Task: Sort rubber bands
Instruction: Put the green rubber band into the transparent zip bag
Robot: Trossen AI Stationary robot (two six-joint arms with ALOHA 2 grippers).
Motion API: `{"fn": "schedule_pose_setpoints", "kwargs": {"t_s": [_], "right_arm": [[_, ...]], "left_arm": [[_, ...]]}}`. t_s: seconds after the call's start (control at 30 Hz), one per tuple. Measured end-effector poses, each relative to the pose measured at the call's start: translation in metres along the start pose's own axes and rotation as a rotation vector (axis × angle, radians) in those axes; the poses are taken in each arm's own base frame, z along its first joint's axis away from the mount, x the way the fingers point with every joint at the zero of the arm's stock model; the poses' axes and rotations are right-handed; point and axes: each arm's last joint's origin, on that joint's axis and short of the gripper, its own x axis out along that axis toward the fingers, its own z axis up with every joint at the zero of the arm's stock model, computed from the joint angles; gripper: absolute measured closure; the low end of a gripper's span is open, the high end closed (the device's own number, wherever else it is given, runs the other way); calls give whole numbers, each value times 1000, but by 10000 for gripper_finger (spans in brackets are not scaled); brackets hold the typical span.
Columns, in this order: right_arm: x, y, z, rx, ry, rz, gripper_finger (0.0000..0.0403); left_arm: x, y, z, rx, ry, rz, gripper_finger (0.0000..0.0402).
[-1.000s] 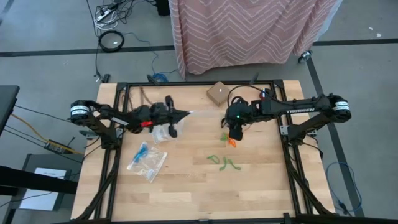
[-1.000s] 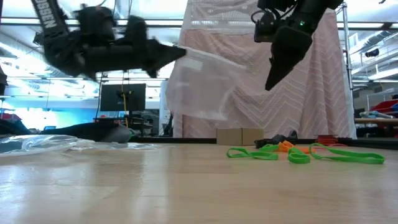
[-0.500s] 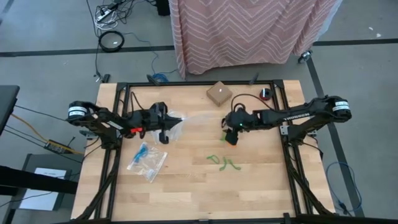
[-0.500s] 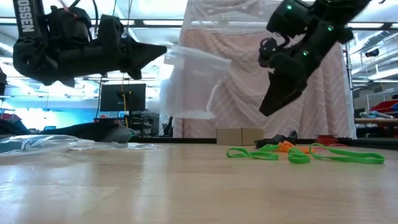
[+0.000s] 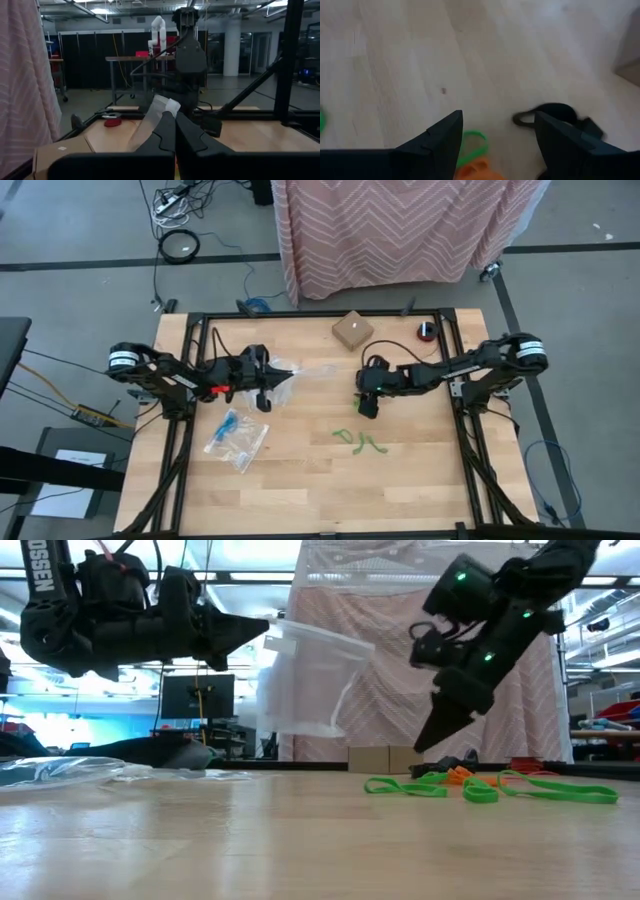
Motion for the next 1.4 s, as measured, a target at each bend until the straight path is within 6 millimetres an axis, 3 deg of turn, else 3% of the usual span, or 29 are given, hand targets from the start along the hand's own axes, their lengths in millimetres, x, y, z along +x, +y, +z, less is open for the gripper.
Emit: {"fn": "schedule_pose_setpoints", "kwargs": {"t_s": [0.23,0.43,0.53,0.77,0.97,1.17,1.4], "right_arm": [[22,8,-2,-28,180,0,169],[17,9,2,-18,214,2,190],[15,10,8,-29,213,25,232],[15,10,6,-35,226,28,377],[14,11,8,-34,218,15,402],[-1,32,41,-83,112,80,403],[-34,54,85,-222,36,45,403]], "left_arm": [[0,0,-1,-8,15,0,400],[0,0,-1,-6,12,0,400],[0,0,-1,-6,12,0,400],[0,0,-1,-8,13,0,400],[0,0,-3,-10,26,1,400],[0,0,-3,-22,32,1,400],[0,0,-3,-30,34,1,400]]}}
